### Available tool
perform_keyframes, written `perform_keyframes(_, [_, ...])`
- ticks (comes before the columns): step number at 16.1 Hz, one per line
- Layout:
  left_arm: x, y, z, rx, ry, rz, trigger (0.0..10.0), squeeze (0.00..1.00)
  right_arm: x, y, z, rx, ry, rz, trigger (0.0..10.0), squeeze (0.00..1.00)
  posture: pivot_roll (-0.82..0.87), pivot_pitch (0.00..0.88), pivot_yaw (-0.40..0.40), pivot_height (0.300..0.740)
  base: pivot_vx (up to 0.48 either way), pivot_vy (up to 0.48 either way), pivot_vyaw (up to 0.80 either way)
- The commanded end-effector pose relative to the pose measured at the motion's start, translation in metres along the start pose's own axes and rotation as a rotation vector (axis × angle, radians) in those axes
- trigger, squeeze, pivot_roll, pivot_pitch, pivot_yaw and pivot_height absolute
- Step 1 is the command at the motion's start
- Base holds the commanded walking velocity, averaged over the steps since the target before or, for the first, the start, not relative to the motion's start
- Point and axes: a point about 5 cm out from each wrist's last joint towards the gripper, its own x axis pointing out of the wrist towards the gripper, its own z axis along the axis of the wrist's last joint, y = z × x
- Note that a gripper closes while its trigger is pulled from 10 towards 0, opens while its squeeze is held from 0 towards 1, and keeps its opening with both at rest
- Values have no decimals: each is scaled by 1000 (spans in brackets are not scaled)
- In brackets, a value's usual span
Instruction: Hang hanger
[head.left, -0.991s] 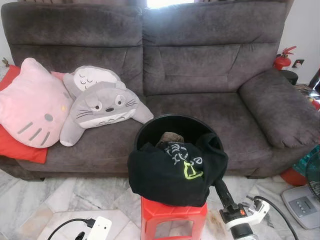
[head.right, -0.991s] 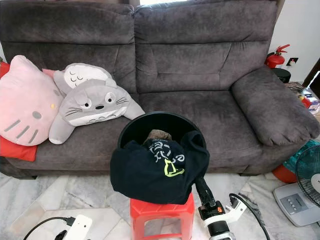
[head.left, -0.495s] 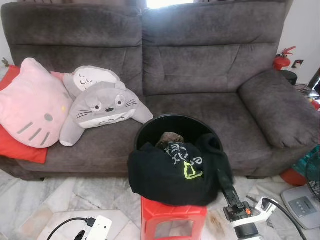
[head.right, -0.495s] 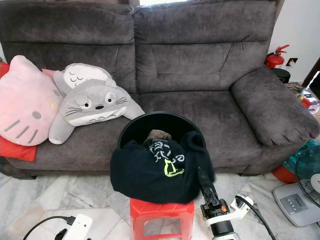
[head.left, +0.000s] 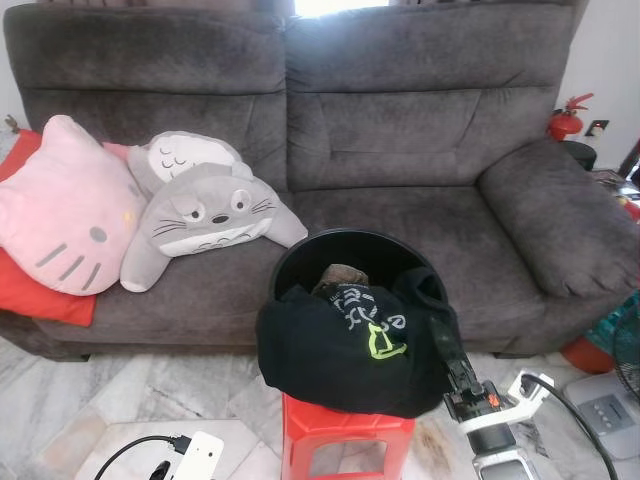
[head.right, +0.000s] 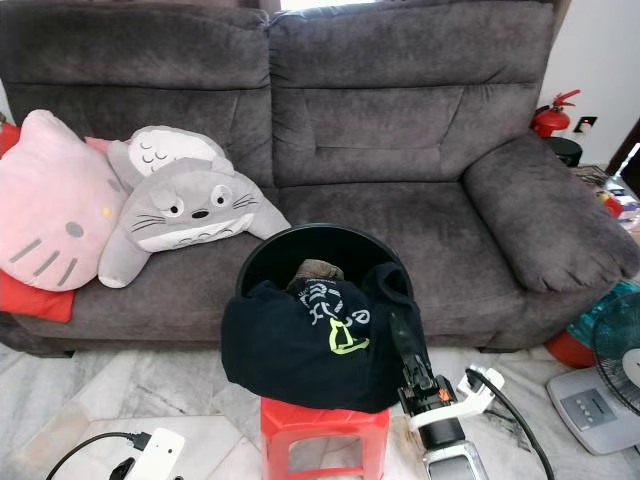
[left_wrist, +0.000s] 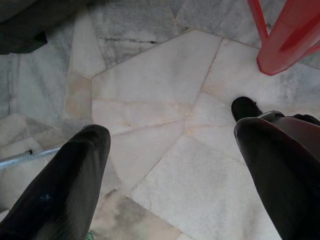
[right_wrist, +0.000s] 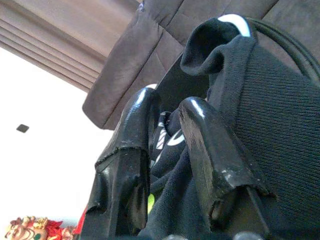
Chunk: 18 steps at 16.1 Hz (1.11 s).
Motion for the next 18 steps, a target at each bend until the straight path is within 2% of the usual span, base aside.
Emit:
perform_keyframes(1, [-1, -1, -4, 0, 17, -11, 10000, 0, 0, 1, 3, -38, -1, -27, 10000, 0, -155, 0, 12, 740, 0, 0, 0])
perform_keyframes(2, [-1, -1, -4, 0, 18, -11, 10000, 0, 0, 2, 5, -57, -11, -45, 1294, 0, -155, 2, 13, 740, 0, 0, 0])
perform_keyframes(3, [-1, -1, -4, -1, 18, -10, 10000, 0, 2, 2, 7, -100, -17, -74, 0, 0, -155, 2, 13, 740, 0, 0, 0])
perform_keyframes(5, [-1, 0, -4, -6, 19, -7, 10000, 0, 11, 1, 18, -226, -50, -163, 0, 0, -154, 6, 12, 740, 0, 0, 0])
perform_keyframes(8, [-1, 0, -5, -11, 21, -3, 10000, 0, 22, 13, 29, -313, -92, -186, 0, 0, -156, 7, 11, 740, 0, 0, 0])
perform_keyframes(9, [-1, 0, -5, -13, 22, -2, 10000, 0, 28, 16, 28, -408, -68, -201, 3569, 0, -158, 11, 12, 740, 0, 0, 0])
perform_keyframes(10, [-1, 0, -4, -14, 22, -2, 10000, 0, 29, 17, 28, -411, -68, -201, 10000, 0, -157, 11, 11, 740, 0, 0, 0])
perform_keyframes(14, [-1, 0, -5, -19, 23, 1, 10000, 0, 36, 17, 27, -480, -41, -224, 10000, 0, -155, 13, 8, 740, 0, 0, 0])
perform_keyframes(15, [-1, -1, -5, -19, 23, 0, 10000, 0, 34, 16, 25, -579, -5, -244, 10000, 953, -157, 14, 7, 740, 0, 0, 0])
perform_keyframes(16, [-1, -1, -5, -19, 23, -1, 10000, 0, 33, 15, 25, -620, 5, -258, 10000, 1000, -157, 14, 7, 740, 0, 0, 0])
perform_keyframes(18, [-1, -1, -5, -17, 23, -3, 10000, 0, 32, 13, 22, -777, 37, -301, 10000, 1000, -160, 17, 7, 740, 0, 0, 0])
